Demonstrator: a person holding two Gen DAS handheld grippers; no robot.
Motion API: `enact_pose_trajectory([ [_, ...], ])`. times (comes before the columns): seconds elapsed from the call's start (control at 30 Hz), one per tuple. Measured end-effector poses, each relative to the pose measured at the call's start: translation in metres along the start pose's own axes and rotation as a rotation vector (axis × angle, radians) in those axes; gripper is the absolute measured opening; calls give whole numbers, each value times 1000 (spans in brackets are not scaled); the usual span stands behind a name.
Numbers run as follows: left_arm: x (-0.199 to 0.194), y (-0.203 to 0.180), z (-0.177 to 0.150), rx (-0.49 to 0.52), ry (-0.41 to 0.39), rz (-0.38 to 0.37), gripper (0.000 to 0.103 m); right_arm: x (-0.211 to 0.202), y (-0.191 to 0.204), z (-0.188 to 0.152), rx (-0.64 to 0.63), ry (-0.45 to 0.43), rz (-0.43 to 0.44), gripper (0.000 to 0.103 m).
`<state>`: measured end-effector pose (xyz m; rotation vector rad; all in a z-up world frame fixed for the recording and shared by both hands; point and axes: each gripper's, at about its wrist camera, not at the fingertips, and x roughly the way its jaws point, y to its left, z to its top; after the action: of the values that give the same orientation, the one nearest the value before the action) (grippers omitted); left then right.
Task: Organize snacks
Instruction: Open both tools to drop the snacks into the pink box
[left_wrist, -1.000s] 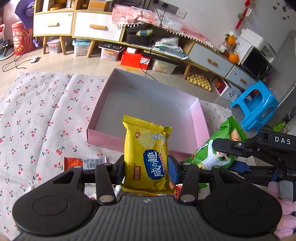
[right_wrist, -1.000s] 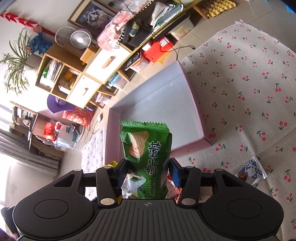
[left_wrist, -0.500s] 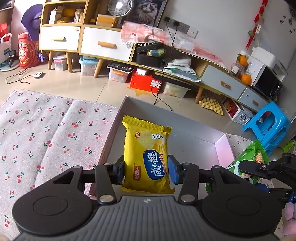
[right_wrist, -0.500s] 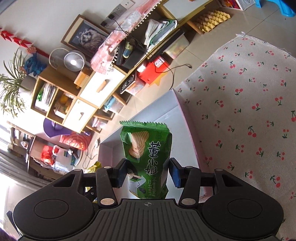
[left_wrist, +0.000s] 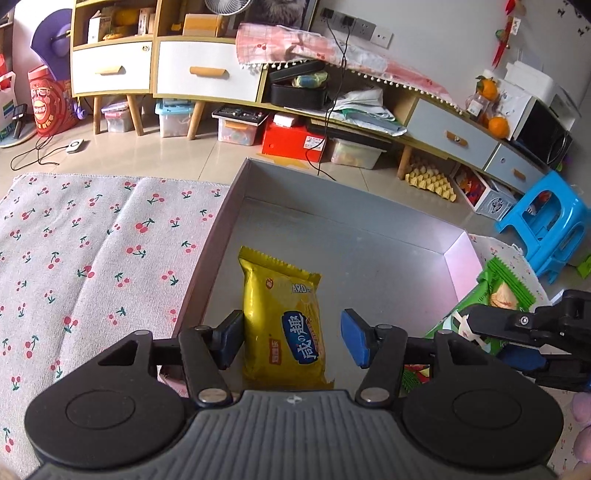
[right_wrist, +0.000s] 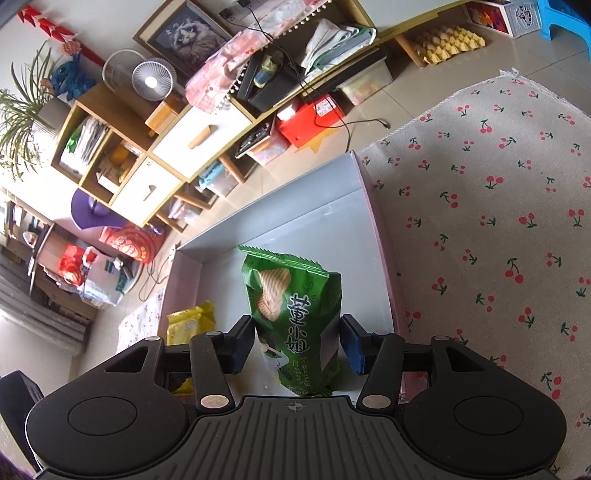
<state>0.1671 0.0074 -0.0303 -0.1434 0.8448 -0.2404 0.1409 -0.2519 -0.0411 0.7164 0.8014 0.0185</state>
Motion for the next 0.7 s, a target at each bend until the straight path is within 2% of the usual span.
enact_pose_trajectory([
  [0.03, -1, -1, 0, 7, -4, -1, 65, -1, 0, 1, 6, -5, 11, 70],
  [0.2, -8, -7, 2, 37, -16, -17, 83, -8, 6, 2, -33, -15, 13, 75],
  [0.3, -13, -11, 3, 57, -3, -35, 90, -13, 10, 0, -60, -13, -2, 79],
  [0.5, -33, -17, 0, 123, -13, -39, 99, -31, 12, -2, -84, -12, -11, 86],
  [0.7, -52, -20, -2, 139, -6, -55, 102, -48, 14, -3, -164, -19, -20, 88],
])
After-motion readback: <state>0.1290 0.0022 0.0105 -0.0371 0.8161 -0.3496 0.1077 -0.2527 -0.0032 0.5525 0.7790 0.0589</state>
